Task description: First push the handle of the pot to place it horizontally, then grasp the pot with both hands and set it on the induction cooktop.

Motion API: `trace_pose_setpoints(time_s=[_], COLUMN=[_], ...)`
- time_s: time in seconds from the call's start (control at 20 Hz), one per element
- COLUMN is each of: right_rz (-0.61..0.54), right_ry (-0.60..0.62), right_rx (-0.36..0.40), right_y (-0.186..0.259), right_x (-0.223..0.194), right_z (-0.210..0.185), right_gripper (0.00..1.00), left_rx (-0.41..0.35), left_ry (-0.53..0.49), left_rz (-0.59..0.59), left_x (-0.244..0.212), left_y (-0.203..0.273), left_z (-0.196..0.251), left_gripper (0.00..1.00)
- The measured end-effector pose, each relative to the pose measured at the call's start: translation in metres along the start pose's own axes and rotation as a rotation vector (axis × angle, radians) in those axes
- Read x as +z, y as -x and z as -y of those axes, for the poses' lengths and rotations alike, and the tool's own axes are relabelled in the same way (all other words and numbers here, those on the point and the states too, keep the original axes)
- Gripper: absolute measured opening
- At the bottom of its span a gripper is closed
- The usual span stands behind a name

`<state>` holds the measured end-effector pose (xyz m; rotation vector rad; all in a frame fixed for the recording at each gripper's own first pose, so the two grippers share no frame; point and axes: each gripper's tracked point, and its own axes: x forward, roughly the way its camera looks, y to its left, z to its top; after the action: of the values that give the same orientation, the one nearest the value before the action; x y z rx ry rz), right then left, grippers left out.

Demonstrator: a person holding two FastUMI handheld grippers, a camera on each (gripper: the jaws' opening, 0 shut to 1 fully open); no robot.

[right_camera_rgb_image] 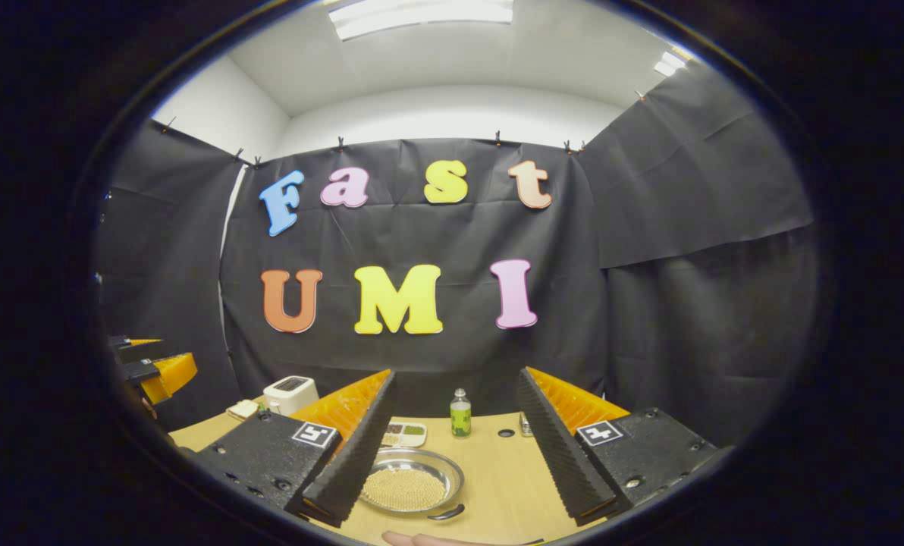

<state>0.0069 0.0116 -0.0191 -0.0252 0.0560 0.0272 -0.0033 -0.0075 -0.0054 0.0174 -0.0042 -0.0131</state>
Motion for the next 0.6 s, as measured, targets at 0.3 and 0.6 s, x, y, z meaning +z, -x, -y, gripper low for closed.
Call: trace_pose_setpoints(time_s=[0.3,0.6], right_rz=[-0.030,-0.112], right_ry=[-0.001,-0.024], right_rx=[-0.008,0.001], right_y=[-0.012,-0.037], right_x=[-0.018,-0.047], right_z=[-0.001,0.002], right_gripper=[0.96,0.96], left_rx=[0.006,0.016], left_ry=[0.014,0.014], left_rz=[0.014,0.005], left_x=[-0.001,-0.011], left_y=[0.006,0.012], left_z=[-0.003,-0.009], left_gripper=[0.95,0.95])
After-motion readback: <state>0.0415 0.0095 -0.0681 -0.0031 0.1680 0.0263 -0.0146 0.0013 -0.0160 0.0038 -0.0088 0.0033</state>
